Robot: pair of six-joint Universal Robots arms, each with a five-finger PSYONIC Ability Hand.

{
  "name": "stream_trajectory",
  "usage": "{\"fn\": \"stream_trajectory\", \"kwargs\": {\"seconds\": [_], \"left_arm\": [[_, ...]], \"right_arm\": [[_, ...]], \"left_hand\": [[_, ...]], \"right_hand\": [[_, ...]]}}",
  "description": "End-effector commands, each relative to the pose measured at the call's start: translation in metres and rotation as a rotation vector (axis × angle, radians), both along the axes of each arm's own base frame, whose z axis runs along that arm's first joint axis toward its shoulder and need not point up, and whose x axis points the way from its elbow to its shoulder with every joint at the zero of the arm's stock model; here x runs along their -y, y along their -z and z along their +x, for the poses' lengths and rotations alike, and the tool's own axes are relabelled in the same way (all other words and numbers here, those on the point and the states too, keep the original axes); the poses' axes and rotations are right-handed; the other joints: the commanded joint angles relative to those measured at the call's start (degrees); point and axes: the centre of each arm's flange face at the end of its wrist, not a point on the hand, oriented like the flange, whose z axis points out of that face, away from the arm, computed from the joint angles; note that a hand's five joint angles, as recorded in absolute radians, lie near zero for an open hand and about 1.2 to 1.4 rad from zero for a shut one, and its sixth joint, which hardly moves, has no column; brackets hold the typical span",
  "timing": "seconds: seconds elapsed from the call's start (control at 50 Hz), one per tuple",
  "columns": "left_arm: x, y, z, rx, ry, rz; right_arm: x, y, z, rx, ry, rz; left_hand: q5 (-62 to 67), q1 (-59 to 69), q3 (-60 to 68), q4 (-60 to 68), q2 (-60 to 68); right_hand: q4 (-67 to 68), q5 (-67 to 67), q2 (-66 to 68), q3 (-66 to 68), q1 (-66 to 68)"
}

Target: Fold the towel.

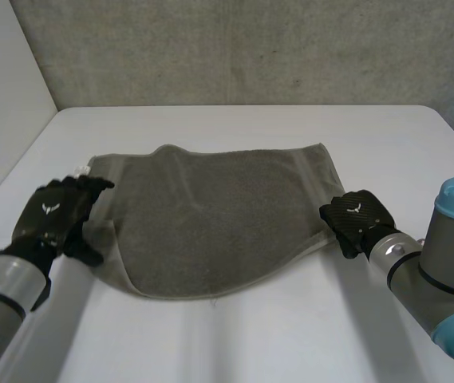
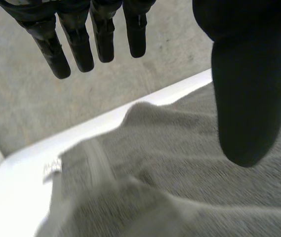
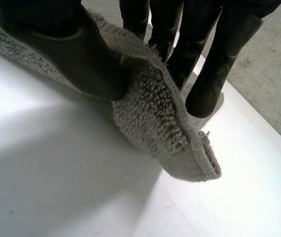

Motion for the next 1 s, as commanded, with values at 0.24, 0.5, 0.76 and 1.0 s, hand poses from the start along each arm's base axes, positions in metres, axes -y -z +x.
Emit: {"fn": "stream_trajectory", "kwargs": {"seconds": [0.24, 0.5, 0.76, 1.0], "left_arm": [[0.080, 0.021, -0.023, 0.361, 0.146, 0.193], [0.109, 0.034, -0.024, 0.481, 0.147, 0.165], [0.112, 0.046, -0.018, 0.595, 0.142, 0.244], [0.106, 0.045, -0.017, 0.599, 0.147, 0.272]], "right_arm": [[-0.006, 0.007, 0.001, 0.000, -0.024, 0.016], [-0.007, 0.012, 0.001, -0.009, -0.025, 0.029], [-0.006, 0.012, 0.001, -0.008, -0.025, 0.027], [-0.006, 0.013, 0.001, -0.009, -0.027, 0.027]], "left_hand": [[10.2, 10.3, 10.3, 10.4, 10.3], [6.0, 6.1, 6.1, 6.2, 6.1], [6.3, 6.4, 6.4, 6.5, 6.4], [17.4, 17.5, 17.5, 17.6, 17.5]], "right_hand": [[3.3, 3.2, 4.3, 3.9, 3.6], [3.3, 3.2, 4.3, 3.9, 3.6], [3.3, 3.2, 4.3, 3.9, 3.6], [3.3, 3.2, 4.3, 3.9, 3.6]]}}
